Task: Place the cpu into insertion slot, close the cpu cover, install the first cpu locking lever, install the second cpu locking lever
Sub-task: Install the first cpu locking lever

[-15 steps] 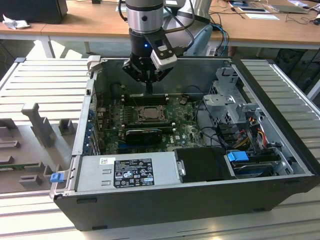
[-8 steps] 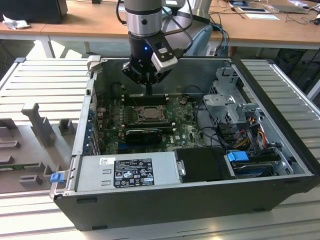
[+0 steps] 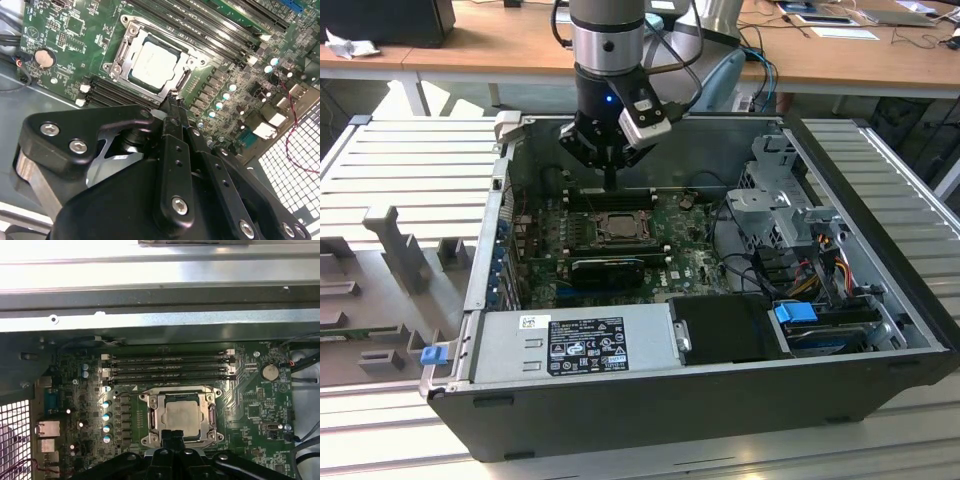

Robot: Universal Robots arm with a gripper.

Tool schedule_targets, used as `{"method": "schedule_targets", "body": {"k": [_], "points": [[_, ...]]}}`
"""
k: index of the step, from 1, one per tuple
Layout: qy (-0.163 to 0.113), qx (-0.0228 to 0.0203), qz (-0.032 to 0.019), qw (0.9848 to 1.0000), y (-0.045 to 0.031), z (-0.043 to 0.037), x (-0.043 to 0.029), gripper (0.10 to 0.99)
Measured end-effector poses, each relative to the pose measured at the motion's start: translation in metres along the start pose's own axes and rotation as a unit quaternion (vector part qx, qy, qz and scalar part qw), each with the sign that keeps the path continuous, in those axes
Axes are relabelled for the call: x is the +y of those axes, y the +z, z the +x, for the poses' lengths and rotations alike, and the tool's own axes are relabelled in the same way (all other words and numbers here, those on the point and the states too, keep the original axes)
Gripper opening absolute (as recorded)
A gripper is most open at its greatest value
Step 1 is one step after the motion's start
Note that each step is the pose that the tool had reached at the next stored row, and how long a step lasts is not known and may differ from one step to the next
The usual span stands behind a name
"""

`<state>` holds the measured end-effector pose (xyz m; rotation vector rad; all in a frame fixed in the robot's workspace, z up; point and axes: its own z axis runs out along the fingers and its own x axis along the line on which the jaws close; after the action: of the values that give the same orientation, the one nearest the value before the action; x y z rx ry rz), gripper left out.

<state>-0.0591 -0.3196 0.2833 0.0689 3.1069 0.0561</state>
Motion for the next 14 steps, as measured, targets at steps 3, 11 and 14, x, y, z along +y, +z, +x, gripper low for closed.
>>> {"method": "schedule_targets", "body": {"k": [3, 11, 14], "points": [[0.000, 0.0000, -0.0001, 1.0000, 0.0015, 0.0008, -0.0001, 0.106], [0.000, 0.0001, -0.0002, 1.0000, 0.0072, 0.0027, -0.0004, 0.106], [0.000, 0.0001, -0.0001, 1.0000, 0.0072, 0.0075, -0.0006, 0.106]]}}
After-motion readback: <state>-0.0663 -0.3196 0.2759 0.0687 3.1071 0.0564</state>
